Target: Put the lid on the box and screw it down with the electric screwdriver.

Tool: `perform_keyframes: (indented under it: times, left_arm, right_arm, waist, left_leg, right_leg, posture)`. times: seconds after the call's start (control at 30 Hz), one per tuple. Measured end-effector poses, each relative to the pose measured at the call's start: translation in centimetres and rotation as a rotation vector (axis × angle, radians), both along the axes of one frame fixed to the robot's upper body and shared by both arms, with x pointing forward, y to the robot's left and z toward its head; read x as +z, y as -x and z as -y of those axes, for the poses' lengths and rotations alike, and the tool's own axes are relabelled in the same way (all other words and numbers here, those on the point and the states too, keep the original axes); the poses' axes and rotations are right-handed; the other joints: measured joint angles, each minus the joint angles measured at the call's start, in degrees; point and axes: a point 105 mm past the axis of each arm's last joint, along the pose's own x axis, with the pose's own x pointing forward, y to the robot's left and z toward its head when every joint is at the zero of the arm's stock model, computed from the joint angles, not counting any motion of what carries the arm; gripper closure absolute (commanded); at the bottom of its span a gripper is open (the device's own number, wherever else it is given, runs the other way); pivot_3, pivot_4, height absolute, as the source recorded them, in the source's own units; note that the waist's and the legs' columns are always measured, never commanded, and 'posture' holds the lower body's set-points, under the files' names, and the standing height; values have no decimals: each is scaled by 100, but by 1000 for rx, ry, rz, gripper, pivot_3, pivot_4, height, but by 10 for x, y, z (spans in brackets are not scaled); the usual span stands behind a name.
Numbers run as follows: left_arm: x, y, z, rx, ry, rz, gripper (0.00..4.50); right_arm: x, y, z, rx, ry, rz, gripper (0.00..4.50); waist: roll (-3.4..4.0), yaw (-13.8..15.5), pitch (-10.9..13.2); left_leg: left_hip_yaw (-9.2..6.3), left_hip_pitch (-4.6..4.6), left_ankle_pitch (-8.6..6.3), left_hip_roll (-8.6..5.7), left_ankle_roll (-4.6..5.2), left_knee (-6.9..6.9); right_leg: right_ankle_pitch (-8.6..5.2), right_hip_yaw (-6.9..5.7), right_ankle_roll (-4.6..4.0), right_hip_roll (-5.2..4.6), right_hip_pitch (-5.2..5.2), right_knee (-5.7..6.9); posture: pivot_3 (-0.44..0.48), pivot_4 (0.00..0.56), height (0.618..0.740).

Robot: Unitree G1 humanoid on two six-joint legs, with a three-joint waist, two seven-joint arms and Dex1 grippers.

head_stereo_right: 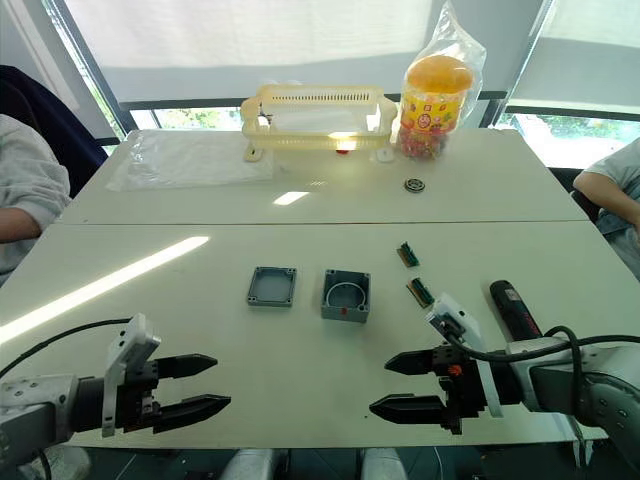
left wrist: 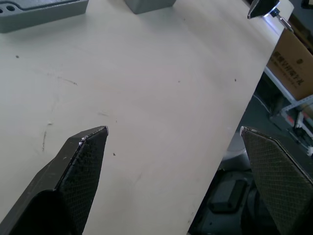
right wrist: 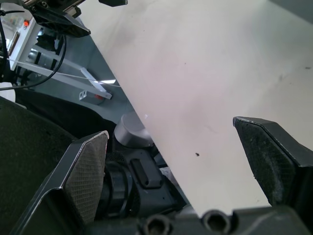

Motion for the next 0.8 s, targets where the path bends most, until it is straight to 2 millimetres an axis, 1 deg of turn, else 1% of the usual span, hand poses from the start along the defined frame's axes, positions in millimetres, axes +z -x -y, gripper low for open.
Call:
perform_keyframes:
  times: [0.37, 0.6, 0.7, 0.77, 0.8]
  left_arm:
    - [-1, -7, -2, 28, -5, 21, 35]
    - [2, -13, -4, 38, -6, 39, 35]
    - [0, -22, -11, 50, -86, 56, 35]
    - [2, -39, -24, 50, -240, 53, 35]
    - [6, -45, -29, 53, -278, 63, 35]
  right_arm:
    - [-1, -5, -4, -2, -13, 28, 0]
    - [-2, -10, -5, -19, -27, 52, 0]
    - [-2, -15, -1, -49, -13, 63, 0]
    - [1, -22, 3, -69, -2, 80, 0]
    - [4, -23, 5, -73, 4, 85, 0]
  waist:
    - [0, 0, 0]
    - [-1, -1, -1]
    - [-1, -1, 0]
    - [-5, 21, 2]
    - [-4, 17, 1]
  left_leg:
    - [-1, 1, 0, 0, 0, 2]
    - [-1, 3, 0, 0, 0, 2]
    - [-2, 5, 0, -1, 0, 4]
    - [-13, 4, 1, -2, 0, 9]
    - [-12, 5, 1, -2, 0, 8]
  right_leg:
    - [0, 0, 1, 1, 0, 8]
    - [0, 0, 1, 3, -1, 15]
    - [0, -1, 2, 4, -4, 23]
    - [0, -10, 1, 7, -4, 31]
    - [0, -9, 1, 8, -3, 31]
  posture:
    - [0, 150, 740]
    - [0, 150, 740]
    - [0, 150, 740]
    - [0, 150, 740]
    - [0, 150, 740]
